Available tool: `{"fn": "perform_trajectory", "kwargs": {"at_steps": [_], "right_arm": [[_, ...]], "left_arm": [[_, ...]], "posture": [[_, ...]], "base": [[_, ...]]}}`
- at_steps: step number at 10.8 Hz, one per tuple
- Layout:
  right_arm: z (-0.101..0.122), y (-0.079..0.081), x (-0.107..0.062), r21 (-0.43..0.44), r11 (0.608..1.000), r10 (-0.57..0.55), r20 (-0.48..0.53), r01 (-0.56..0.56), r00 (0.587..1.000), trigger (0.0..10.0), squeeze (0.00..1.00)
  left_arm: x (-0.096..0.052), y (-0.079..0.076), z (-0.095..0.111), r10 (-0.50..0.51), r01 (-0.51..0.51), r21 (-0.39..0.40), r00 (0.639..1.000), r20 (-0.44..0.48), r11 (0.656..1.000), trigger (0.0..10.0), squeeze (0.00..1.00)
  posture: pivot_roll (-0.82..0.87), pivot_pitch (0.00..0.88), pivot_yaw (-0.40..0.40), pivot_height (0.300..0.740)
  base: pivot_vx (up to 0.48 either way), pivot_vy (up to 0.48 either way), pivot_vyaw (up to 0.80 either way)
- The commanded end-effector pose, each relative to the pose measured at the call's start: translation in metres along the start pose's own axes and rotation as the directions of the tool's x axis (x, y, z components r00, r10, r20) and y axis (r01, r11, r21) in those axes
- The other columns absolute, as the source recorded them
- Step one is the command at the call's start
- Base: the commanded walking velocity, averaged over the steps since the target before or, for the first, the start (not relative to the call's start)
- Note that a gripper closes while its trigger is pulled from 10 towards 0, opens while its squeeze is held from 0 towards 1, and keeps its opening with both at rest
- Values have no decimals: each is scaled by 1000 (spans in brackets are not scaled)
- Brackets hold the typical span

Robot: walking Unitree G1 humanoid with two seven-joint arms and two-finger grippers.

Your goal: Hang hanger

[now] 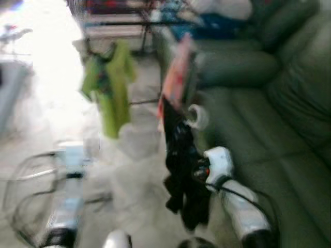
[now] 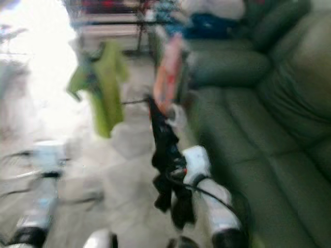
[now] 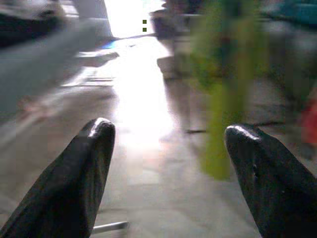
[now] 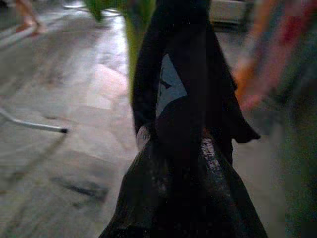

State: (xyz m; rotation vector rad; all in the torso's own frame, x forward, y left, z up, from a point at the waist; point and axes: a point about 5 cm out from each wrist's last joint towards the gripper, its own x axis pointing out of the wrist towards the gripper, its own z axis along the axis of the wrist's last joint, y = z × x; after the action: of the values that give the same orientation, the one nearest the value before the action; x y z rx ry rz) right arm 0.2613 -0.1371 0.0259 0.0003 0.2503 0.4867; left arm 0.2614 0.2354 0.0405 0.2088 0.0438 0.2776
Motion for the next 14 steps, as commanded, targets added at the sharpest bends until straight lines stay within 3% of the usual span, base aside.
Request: {"fn": "perform_trajectory", "kwargs": {"at_steps": [1, 3, 4, 6, 7, 9, 12, 14], "right_arm": [[14, -11, -1, -22, 999, -30, 63, 31, 998, 10000, 0], [22, -5, -1, -27, 999, -25, 91, 27, 996, 10000, 0], [22, -12, -2, -51, 990, -126, 90, 130, 988, 10000, 0], [18, -33, -10, 11, 945, -327, 85, 328, 941, 10000, 0], [16, -45, -15, -3, 912, -408, 69, 409, 910, 10000, 0], [19, -61, -16, 5, 868, -495, 49, 496, 867, 10000, 0], [24, -61, -7, -11, 881, -471, 56, 473, 880, 10000, 0], [26, -59, -3, -21, 876, -479, 59, 481, 876, 10000, 0]], "left_arm": [[-6, -7, -3, -7, 7, -13, 1000, -17, 1000, 10000, 0], [-19, -7, -4, -45, 43, -35, 998, -35, 998, 10000, 0], [-26, -10, -13, -41, 41, -16, 998, -55, 999, 10000, 0], [-22, -19, -11, -96, 94, -47, 994, -51, 994, 10000, 0], [-16, -19, -6, -108, 107, -31, 994, -31, 994, 10000, 0], [-10, -18, 2, -133, 132, -36, 991, -4, 991, 10000, 0], [-7, -18, 7, -128, 129, -38, 992, 21, 991, 10000, 0], [-8, -27, 12, -183, 184, -34, 982, 48, 982, 10000, 0]], "posture": [[53, 91, -63, 740], [61, 132, -47, 740], [52, 130, -50, 740], [36, 104, -54, 740], [32, 94, -60, 740], [40, 86, -64, 740], [51, 90, -76, 740], [51, 92, -75, 740]], "base": [[0, 0, 738], [0, 0, 669], [0, 0, 0], [0, 0, 0], [285, 352, 0], [343, 336, 0], [346, 333, 0], [437, 137, 0]]}}
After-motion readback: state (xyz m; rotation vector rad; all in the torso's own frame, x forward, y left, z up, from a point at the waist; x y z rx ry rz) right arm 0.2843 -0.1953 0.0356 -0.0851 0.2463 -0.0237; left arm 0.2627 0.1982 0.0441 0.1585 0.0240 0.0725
